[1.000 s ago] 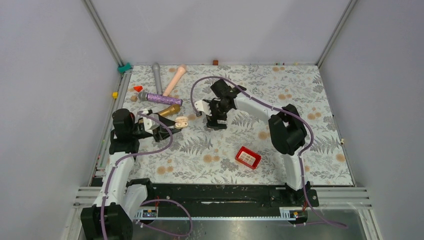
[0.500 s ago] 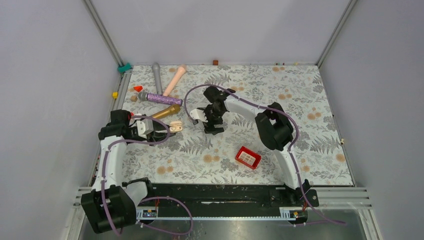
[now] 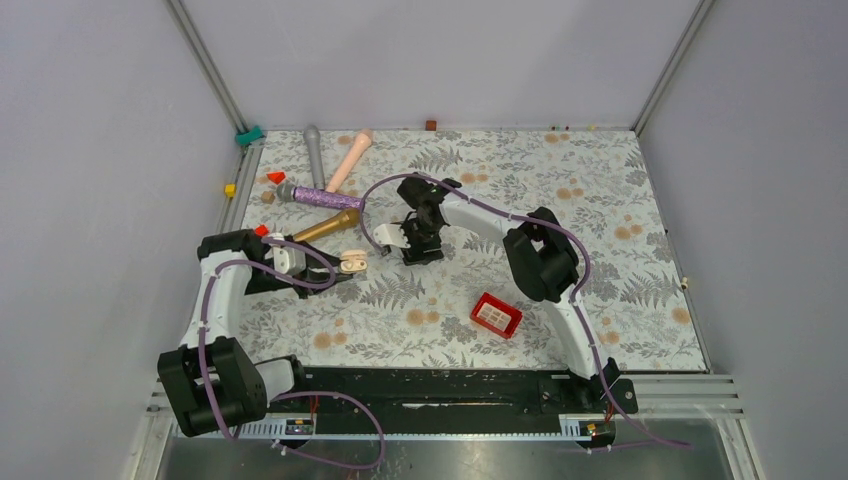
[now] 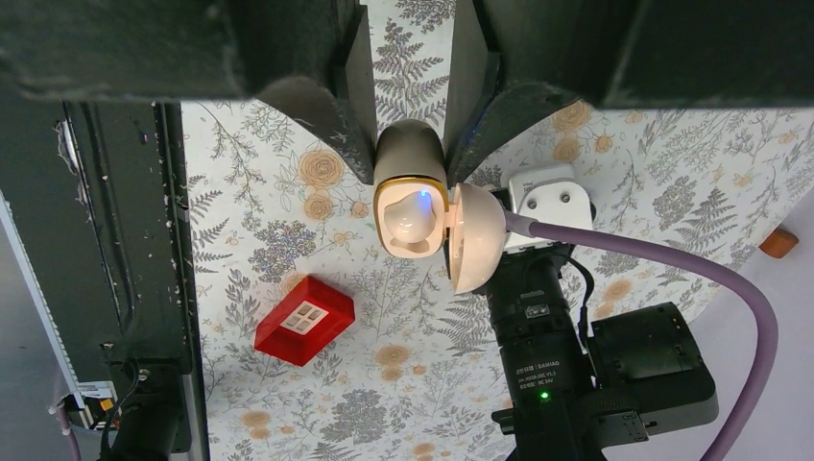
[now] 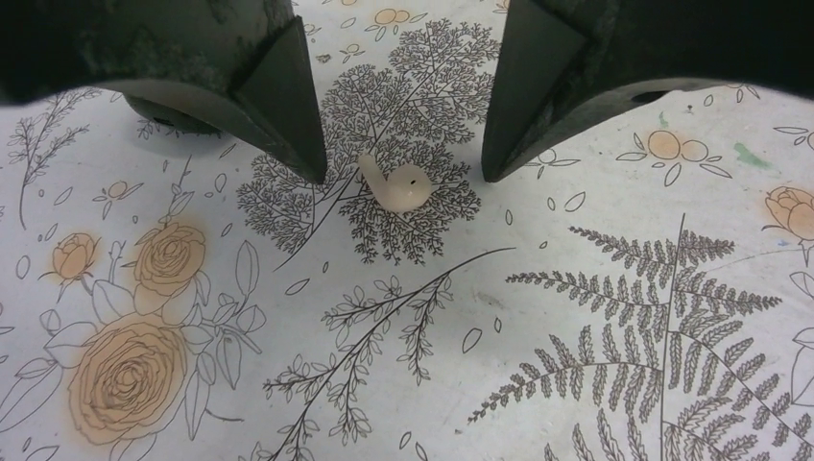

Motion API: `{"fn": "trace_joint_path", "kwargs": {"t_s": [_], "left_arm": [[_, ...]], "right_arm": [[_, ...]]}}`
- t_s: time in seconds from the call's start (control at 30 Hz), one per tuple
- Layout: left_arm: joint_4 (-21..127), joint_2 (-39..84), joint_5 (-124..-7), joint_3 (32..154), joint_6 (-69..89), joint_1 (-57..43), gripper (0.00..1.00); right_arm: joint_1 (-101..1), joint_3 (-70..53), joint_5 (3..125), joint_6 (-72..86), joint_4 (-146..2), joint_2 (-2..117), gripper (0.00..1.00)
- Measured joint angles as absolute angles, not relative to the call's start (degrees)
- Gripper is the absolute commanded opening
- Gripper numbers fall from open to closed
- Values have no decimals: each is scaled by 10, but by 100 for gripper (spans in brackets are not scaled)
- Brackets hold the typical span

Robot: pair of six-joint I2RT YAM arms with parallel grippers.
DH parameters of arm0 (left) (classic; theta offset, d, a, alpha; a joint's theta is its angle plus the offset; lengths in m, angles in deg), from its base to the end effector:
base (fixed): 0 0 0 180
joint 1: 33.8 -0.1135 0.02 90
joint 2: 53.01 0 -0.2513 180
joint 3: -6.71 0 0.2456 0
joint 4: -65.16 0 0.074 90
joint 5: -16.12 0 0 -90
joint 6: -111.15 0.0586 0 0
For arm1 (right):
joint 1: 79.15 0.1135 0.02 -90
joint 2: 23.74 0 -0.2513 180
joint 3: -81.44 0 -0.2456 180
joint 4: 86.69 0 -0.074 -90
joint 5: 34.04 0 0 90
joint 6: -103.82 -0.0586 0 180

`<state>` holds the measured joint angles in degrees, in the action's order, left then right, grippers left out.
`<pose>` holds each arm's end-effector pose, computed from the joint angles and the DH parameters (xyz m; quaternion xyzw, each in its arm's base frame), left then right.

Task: Insert the wireless bluetooth earbuds into the charging case
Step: Pick up the earbud from the center of the board.

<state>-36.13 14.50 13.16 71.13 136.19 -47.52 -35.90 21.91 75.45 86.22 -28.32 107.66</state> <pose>0.1596 -0.0213 0.2578 0.5018 0.5227 -0.3772 0.5768 0.3311 0.3383 0.1345 -0.8368 0.4905 0.1166 0.2133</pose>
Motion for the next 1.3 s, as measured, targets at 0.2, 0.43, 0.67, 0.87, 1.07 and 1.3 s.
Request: {"fn": "trace_joint_path", "kwargs": {"t_s": [0.2, 0.43, 0.67, 0.87, 1.07, 1.3], "left_arm": [[-379, 145, 132, 711, 1382, -475, 0], [-382, 145, 133, 711, 1386, -475, 0], [-385, 145, 133, 711, 1388, -475, 0], [-385, 145, 133, 711, 1388, -475, 0], [-387, 139, 133, 711, 1388, -475, 0], [-389, 137, 133, 711, 1389, -475, 0]], "right_arm": [[-359, 219, 745, 869, -280, 1077, 51], [-359, 219, 745, 870, -276, 1077, 43], [-358, 202, 756, 875, -265, 1068, 46], [-355, 143, 773, 882, -259, 1032, 48], [-345, 130, 792, 883, -253, 1024, 48], [-337, 137, 794, 854, -251, 1024, 47]]}}
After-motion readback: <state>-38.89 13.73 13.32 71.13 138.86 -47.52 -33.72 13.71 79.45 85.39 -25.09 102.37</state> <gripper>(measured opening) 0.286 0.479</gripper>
